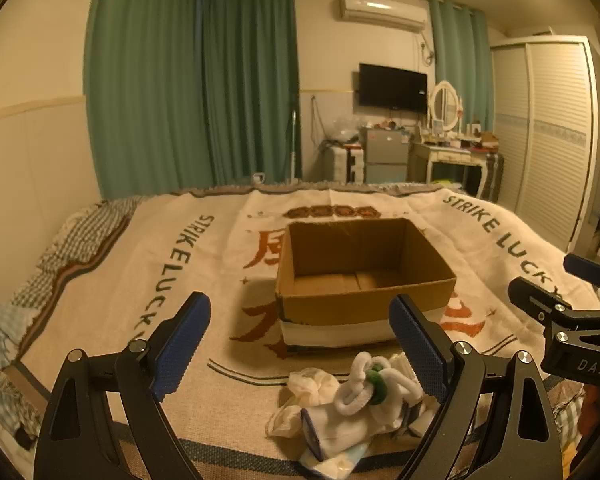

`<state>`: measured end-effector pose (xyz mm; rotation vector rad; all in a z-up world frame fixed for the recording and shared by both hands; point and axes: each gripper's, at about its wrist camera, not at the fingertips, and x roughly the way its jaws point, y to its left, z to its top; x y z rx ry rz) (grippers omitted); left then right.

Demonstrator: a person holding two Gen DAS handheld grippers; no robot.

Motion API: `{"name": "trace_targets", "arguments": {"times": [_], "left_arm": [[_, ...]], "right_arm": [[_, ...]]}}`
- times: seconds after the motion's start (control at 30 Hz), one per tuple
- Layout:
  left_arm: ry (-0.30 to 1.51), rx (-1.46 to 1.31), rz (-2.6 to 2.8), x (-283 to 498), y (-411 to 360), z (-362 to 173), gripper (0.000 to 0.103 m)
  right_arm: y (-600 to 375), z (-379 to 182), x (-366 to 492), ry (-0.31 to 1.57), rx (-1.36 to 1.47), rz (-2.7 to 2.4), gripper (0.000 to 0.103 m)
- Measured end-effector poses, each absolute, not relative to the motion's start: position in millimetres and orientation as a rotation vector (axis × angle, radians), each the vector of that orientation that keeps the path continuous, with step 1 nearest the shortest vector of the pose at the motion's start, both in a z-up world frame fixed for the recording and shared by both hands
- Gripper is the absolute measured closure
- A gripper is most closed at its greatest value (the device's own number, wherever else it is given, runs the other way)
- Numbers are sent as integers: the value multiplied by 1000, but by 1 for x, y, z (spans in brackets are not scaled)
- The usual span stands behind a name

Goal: Organize soft objects

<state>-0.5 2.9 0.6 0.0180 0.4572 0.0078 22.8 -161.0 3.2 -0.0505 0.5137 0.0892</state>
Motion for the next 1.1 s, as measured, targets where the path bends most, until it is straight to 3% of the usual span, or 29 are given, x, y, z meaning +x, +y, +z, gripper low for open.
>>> {"name": "trace_targets", "arguments": {"times": [1.1], "left_arm": [[462, 20, 6, 0, 5, 0, 11]], "right_arm": [[-158, 0, 24, 518, -64, 90, 0]]}}
